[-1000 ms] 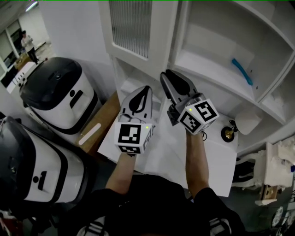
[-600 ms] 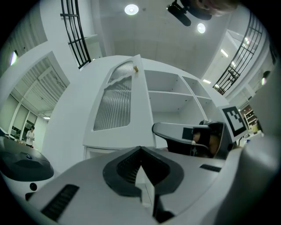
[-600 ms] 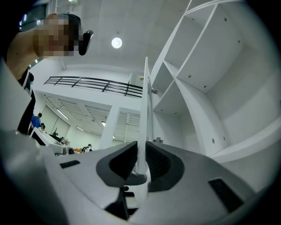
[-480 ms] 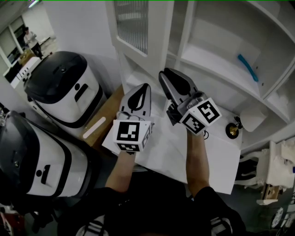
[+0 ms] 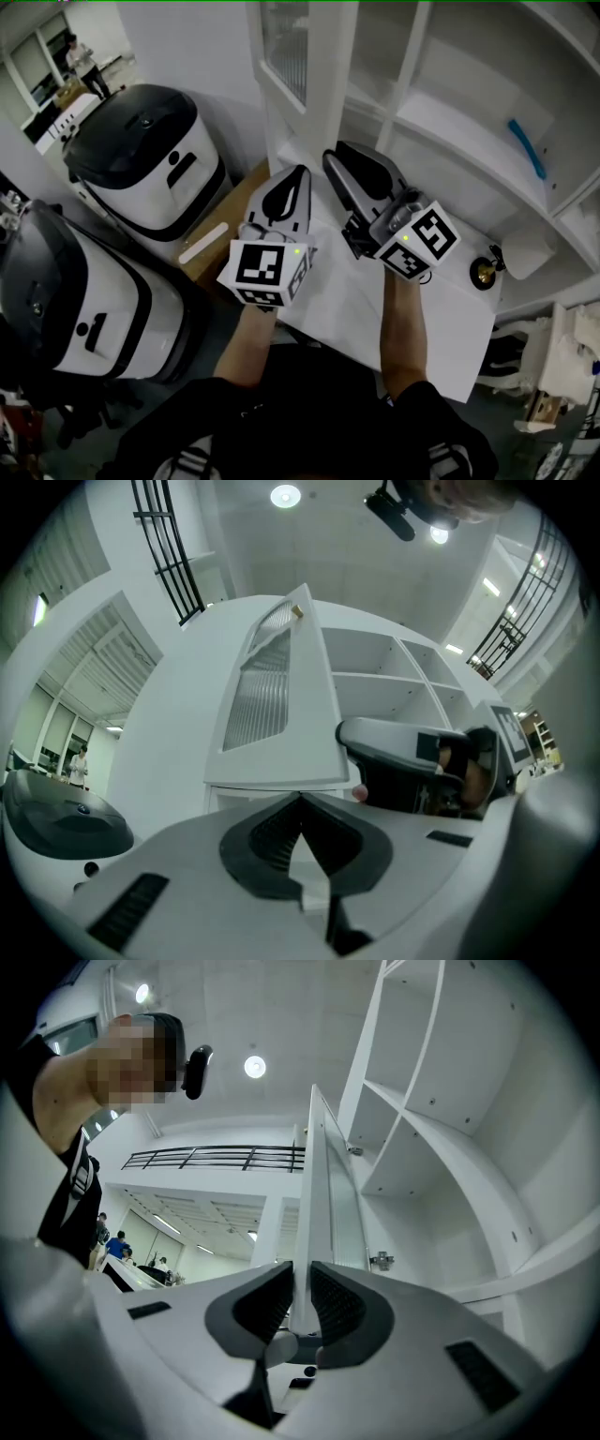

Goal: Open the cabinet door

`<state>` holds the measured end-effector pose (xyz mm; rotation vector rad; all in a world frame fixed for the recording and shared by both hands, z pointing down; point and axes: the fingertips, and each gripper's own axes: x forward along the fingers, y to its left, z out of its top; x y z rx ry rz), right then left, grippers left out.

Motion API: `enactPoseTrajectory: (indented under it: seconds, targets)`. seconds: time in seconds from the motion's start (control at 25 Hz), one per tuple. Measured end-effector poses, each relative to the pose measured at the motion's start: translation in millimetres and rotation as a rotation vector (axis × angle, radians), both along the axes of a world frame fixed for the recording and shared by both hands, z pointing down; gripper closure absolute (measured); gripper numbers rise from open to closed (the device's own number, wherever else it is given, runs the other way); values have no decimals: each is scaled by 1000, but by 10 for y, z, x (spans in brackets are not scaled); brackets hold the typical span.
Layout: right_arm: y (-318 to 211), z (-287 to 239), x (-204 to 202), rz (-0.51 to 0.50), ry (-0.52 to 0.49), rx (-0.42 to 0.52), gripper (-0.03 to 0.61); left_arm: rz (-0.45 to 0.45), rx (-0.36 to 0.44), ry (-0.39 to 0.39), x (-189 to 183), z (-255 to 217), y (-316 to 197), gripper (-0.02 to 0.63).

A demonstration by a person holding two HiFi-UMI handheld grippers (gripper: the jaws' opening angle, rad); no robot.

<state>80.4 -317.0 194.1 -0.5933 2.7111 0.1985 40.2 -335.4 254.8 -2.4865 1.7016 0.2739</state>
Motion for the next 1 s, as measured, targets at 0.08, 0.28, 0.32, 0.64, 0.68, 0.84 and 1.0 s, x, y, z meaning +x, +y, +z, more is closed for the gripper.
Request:
enactPoseTrajectory:
  seconds: [0.08, 0.28, 0.32, 0.64, 0.68, 0.84, 1.0]
  targets:
    - [45, -7, -77, -21, -3, 9, 502, -22, -3, 8, -115, 13, 12, 603]
    - [121, -9, -221, -69, -45, -8, 502, -60, -6, 19, -370, 21, 57, 603]
    - [135, -11, -256, -77, -45, -8, 503, -65, -6, 22, -408, 21, 61, 603]
    - [291, -12, -617, -125, -43, 7, 506, -106, -17, 27, -796, 40, 157, 603]
    - [304, -10, -664, -131, -40, 10, 506, -112, -18, 25, -847, 41, 165, 603]
    - [354, -2, -905, -148, -49, 21, 511, -135, -21, 9, -1090, 36, 205, 603]
    - [409, -11, -1210, -135, -50, 33, 514, -167, -23, -16, -1384, 18, 249, 603]
